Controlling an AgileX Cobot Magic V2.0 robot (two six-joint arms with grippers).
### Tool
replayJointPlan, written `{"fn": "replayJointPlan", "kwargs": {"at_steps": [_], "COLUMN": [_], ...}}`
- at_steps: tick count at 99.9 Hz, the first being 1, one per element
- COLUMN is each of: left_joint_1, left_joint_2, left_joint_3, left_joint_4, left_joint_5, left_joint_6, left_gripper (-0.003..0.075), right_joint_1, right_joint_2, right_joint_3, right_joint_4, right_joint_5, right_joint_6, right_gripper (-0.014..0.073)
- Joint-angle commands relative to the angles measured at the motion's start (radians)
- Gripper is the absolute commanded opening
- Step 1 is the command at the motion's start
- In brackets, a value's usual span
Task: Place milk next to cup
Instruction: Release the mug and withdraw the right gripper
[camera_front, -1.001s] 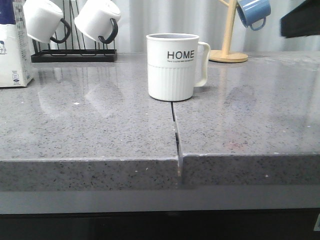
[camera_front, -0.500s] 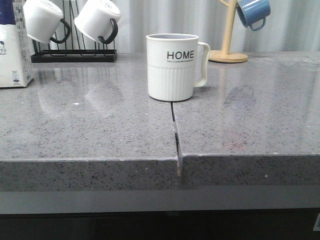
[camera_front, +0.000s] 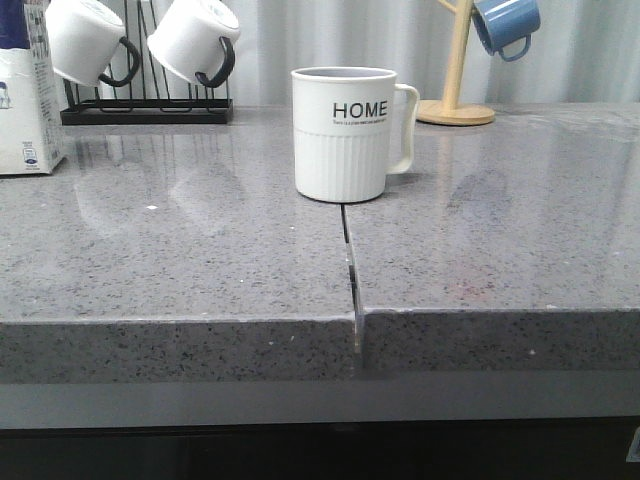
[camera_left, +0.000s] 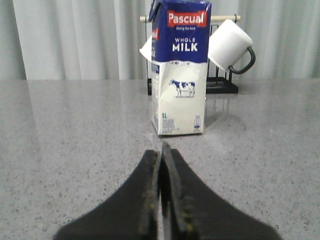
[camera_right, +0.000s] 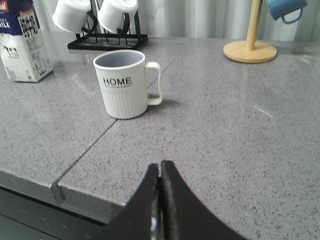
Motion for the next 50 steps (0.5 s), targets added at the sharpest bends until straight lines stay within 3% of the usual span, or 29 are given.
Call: {"fn": "replayJointPlan", "kwargs": {"at_steps": [1,37,44,50], "left_joint_1": [0.0,0.0,0.0,0.0], "left_joint_2": [-0.03,0.147,0.213,0.267], "left_joint_3": [0.01,-0.302,-0.354,-0.394], "left_joint_4": [-0.008,0.043,0.043,0.043], "left_joint_5": [-0.106,0.152,0.155,0.155], "left_joint_6": [-0.004,-0.004,-0.004,-0.004], "left_gripper": [-0.0021,-0.0013,0.005,0.0174], "right_joint_1": [-0.001,-0.001,-0.001,-0.001], "right_joint_2": [0.012,0.012,0.012,0.012], "right_joint_3": [-0.02,-0.02,-0.02,-0.02], "right_joint_4": [-0.014,-0.014,-0.014,-0.014], "right_joint_5": [-0.074,-0.075,-0.075,-0.075], "right_joint_6": [-0.008,-0.008,-0.008,-0.008], "right_gripper": [-0.0068,-0.0068,-0.0068,-0.0068]}}
